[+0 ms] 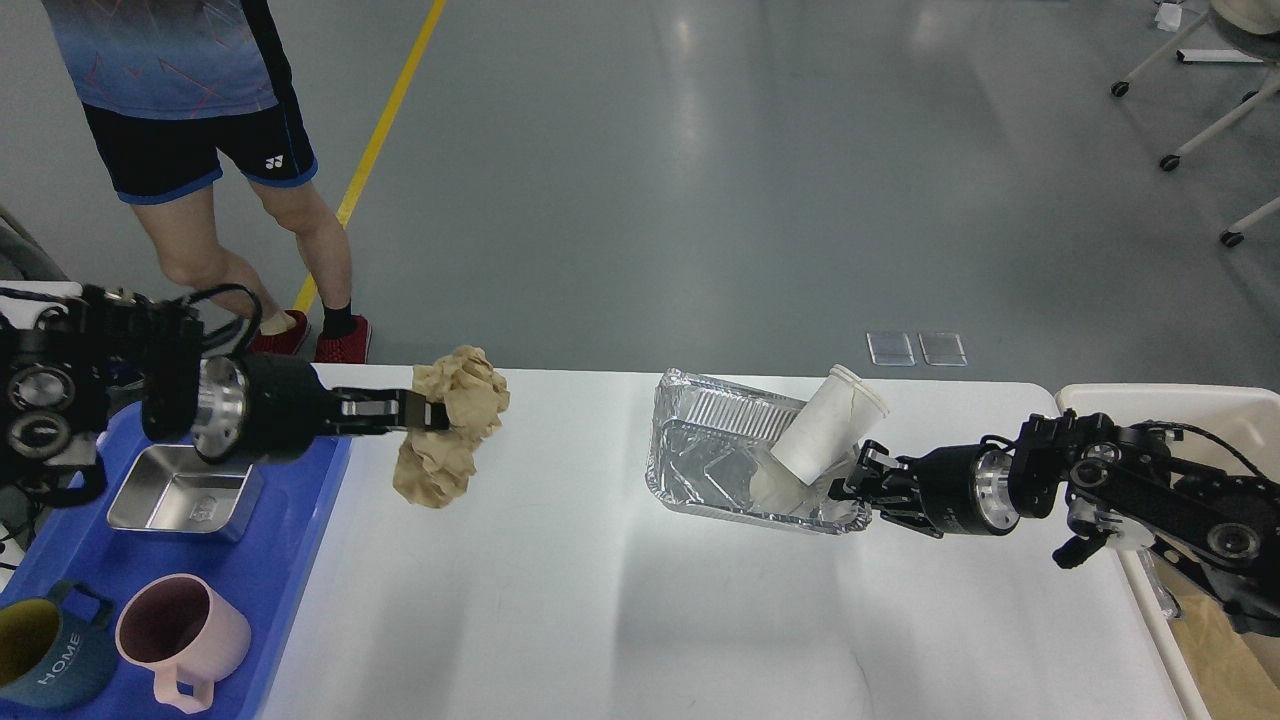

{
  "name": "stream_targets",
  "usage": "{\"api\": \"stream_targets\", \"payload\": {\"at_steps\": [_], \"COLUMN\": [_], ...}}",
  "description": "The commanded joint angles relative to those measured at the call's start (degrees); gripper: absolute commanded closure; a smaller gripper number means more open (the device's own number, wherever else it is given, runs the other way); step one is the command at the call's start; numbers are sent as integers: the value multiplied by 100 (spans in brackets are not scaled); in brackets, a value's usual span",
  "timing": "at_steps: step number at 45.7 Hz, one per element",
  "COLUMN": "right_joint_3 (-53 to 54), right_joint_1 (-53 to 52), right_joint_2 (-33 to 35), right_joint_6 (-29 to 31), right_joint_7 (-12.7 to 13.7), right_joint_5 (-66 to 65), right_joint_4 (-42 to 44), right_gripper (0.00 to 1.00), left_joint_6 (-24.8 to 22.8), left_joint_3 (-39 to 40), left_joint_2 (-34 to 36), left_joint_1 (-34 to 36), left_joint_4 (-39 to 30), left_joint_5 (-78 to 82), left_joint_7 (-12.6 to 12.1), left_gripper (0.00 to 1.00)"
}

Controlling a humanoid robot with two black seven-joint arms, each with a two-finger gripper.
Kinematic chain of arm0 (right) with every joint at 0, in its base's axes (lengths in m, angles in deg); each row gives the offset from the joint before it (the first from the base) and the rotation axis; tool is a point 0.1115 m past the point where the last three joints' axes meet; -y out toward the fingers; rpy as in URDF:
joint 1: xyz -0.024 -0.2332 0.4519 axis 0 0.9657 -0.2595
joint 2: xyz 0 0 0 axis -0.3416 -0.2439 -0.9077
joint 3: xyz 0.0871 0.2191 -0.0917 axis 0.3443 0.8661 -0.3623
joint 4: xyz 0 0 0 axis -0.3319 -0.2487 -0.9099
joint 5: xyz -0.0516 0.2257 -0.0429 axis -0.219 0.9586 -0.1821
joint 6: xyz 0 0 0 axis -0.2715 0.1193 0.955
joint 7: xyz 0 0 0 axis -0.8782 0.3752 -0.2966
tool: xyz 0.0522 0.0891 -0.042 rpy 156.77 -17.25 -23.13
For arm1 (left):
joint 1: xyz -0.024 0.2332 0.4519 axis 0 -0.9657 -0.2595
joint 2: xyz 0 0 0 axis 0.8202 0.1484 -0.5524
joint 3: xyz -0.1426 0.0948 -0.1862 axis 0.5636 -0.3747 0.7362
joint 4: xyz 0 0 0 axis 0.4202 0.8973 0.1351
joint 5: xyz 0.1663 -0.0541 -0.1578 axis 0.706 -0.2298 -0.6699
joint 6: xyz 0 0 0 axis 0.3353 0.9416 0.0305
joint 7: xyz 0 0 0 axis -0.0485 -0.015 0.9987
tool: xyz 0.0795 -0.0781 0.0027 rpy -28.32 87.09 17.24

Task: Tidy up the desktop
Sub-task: 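Lift the crumpled paper and place it into the foil tray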

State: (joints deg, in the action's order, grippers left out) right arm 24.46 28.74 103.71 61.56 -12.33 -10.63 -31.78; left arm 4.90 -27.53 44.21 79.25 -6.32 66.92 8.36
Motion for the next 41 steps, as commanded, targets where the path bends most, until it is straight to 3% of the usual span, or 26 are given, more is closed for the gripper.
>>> {"api": "stream_targets", "payload": {"at_steps": [1, 11, 21, 26, 32, 41], "right_joint_3": [-1, -1, -1, -1, -1, -1], "right_joint_1": [7, 7, -2, -11, -11, -20], "right_joint_2": [4, -5, -48, -49, -49, -13], "right_joint_6": [0, 0, 0, 0, 0, 0], "right_joint_7": [0, 9, 9, 0, 9, 0], "right_joint_5": [0, 0, 0, 0, 0, 0], "right_joint_4": [0, 0, 0, 0, 0, -9], "right_gripper": [100, 100, 100, 100, 100, 100], "left_joint_6": [-470, -962, -910, -805, -760, -743], "left_joint_3": [683, 1422, 1396, 1343, 1168, 430], "left_joint_2": [466, 1011, 810, 353, -762, -2248], "left_joint_1": [161, 161, 161, 170, 310, 881], "left_joint_4": [18, 44, 44, 114, 474, 1239], "left_joint_5": [-385, -833, -869, -816, -624, -43], "left_joint_7": [1, 10, -52, -324, -728, -755], "left_gripper": [98, 98, 98, 98, 98, 98]}}
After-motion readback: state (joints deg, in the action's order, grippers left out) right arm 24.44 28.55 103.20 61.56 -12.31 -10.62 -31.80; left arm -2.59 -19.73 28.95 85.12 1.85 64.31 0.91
